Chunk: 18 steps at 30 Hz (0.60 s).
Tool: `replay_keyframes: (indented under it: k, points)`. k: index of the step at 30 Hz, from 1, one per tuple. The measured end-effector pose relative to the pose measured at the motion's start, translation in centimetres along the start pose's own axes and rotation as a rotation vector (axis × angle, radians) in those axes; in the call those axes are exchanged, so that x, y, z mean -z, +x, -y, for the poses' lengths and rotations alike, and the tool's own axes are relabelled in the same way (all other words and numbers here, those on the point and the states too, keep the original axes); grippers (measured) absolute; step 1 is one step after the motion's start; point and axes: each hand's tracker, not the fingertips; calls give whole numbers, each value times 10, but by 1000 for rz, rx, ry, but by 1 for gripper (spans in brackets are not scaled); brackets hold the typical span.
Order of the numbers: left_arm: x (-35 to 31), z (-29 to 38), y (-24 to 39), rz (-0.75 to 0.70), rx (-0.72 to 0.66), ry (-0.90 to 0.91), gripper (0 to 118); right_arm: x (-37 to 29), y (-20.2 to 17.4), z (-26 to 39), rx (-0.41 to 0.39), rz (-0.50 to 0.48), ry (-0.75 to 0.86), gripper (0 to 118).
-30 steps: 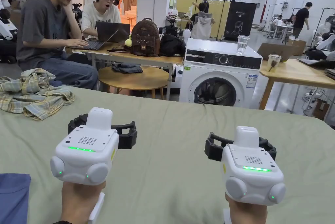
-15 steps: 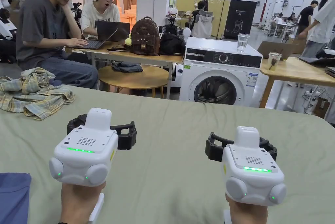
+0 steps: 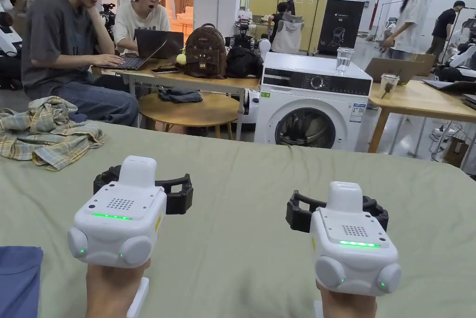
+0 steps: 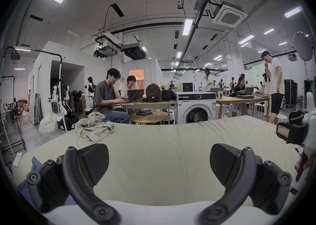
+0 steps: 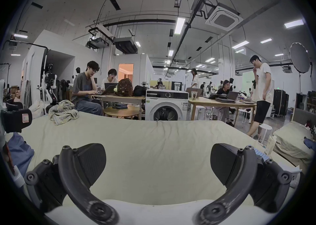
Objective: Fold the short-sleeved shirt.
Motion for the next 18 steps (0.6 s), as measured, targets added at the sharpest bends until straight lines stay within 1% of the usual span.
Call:
replay_keyframes:
  k: [7,11,13,14,16,17,18]
  points:
    - [-4,-1,0,1,-10,9,116,0,-1,-1,-8,1,-7,118]
    - [-5,0,0,5,-17,8,116,-5,-1,-2,7,12,-3,118]
    - [-6,1,2,1,-7,9,115,-9,-2,-3,13,16,3,116]
    - [-6,1,3,1,-1,7,112,-10,-2,-4,13,19,5,113]
    - [-7,1,3,14,5,9,103,-5,0,-1,10,18,7,100]
    - [-7,1,4,17,7,7,96,-5,0,-1,13,13,10,88]
    - [-8,0,5,18,13,8,81,-6,0,-1,14,5,12,66]
